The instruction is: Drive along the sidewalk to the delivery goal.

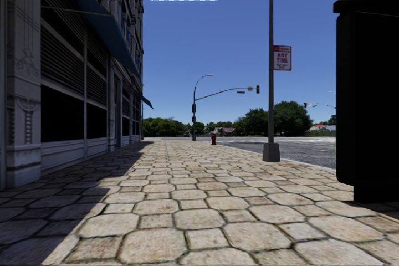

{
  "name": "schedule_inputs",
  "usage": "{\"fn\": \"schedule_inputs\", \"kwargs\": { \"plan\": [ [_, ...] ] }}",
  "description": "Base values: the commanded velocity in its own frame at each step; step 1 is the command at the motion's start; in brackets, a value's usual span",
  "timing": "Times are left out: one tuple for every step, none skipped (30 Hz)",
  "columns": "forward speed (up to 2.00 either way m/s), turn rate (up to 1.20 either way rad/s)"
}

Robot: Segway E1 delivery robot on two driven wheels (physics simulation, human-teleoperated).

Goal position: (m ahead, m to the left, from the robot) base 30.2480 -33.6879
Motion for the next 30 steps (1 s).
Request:
{"fn": "schedule_inputs", "kwargs": {
  "plan": [
    [1.99, 0.00],
    [1.99, 0.00],
    [1.99, 0.00],
    [1.99, 0.00],
    [1.99, 0.00],
    [1.99, 0.00],
    [1.99, 0.00],
    [1.99, 0.00],
    [1.99, 0.00],
    [1.99, 0.00],
    [1.99, 0.00],
    [1.99, 0.00],
    [1.99, 0.00],
    [1.99, 0.00],
    [1.99, 0.00],
    [1.99, 0.00],
    [1.99, 0.00],
    [1.99, 0.00],
    [1.99, 0.00],
    [1.99, 0.00],
    [1.99, 0.00],
    [1.99, 0.00],
    [1.99, 0.00],
    [1.99, 0.00],
    [1.99, 0.00],
    [1.99, 0.00],
    [1.99, 0.00],
    [1.99, 0.00],
    [1.99, 0.00],
    [1.99, 0.00]
  ]
}}
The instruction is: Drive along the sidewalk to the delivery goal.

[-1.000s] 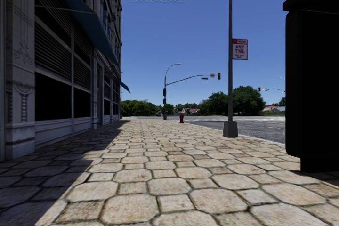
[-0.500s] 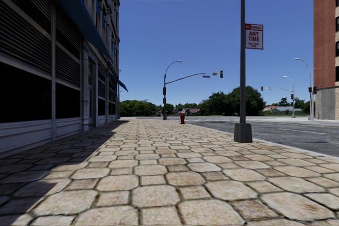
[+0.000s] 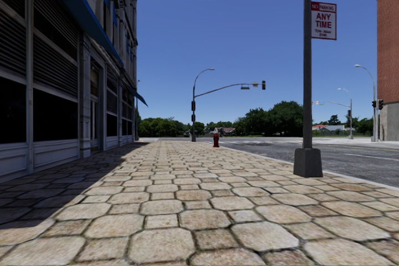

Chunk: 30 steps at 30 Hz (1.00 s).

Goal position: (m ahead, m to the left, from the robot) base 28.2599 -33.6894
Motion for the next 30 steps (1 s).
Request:
{"fn": "schedule_inputs", "kwargs": {
  "plan": [
    [1.99, 0.00],
    [1.99, 0.00],
    [1.99, 0.00],
    [1.99, 0.00],
    [1.99, 0.00],
    [1.99, 0.00],
    [1.99, 0.00],
    [1.99, 0.00],
    [1.99, 0.00],
    [1.99, 0.00],
    [1.99, 0.00],
    [1.99, 0.00],
    [1.99, 0.00],
    [1.99, 0.00],
    [1.99, 0.00],
    [1.99, 0.00],
    [1.99, 0.00],
    [1.99, 0.00],
    [1.99, 0.00],
    [1.99, 0.00],
    [1.99, 0.00],
    [1.99, 0.00],
    [1.99, 0.00],
    [1.97, 0.00],
    [1.97, 0.00],
    [1.97, 0.00],
    [1.96, 0.00],
    [1.95, 0.00],
    [1.95, 0.00],
    [1.95, 0.00]
  ]
}}
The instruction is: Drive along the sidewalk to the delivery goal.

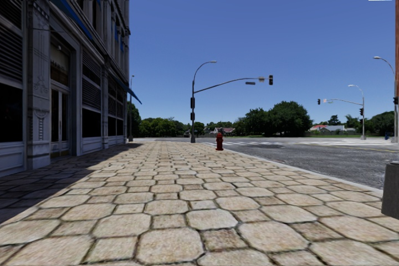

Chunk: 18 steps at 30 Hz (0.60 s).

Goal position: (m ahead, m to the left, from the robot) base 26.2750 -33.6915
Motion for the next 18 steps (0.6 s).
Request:
{"fn": "schedule_inputs", "kwargs": {
  "plan": [
    [1.95, 0.00],
    [1.95, 0.00],
    [1.95, 0.00],
    [1.95, 0.00],
    [1.95, 0.00],
    [1.95, 0.00],
    [1.95, 0.00],
    [1.95, 0.00],
    [1.95, 0.00],
    [1.95, 0.00],
    [1.95, 0.00],
    [1.95, 0.00],
    [1.95, 0.00],
    [1.95, 0.00],
    [1.95, 0.00],
    [1.95, 0.00],
    [1.95, 0.00],
    [1.95, 0.00]
  ]
}}
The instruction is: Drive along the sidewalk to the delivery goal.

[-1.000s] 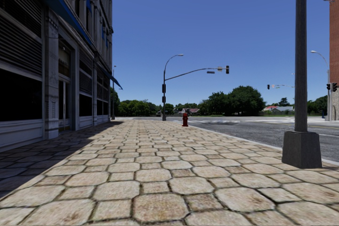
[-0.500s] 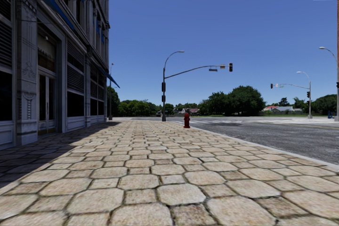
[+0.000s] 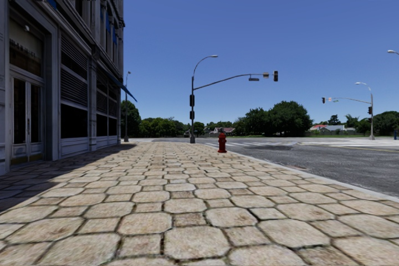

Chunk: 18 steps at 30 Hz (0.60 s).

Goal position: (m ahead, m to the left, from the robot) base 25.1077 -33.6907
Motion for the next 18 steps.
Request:
{"fn": "schedule_inputs", "kwargs": {
  "plan": [
    [1.95, 0.00],
    [1.95, 0.00],
    [1.95, 0.07],
    [1.95, 0.09],
    [1.95, 0.09],
    [1.95, 0.10],
    [1.95, 0.10],
    [1.95, 0.10],
    [1.95, 0.10],
    [1.95, 0.10],
    [1.95, 0.10],
    [1.95, 0.10],
    [1.95, 0.10],
    [1.95, 0.10],
    [1.95, 0.10],
    [1.95, 0.10],
    [1.95, 0.10],
    [1.95, 0.10]
  ]
}}
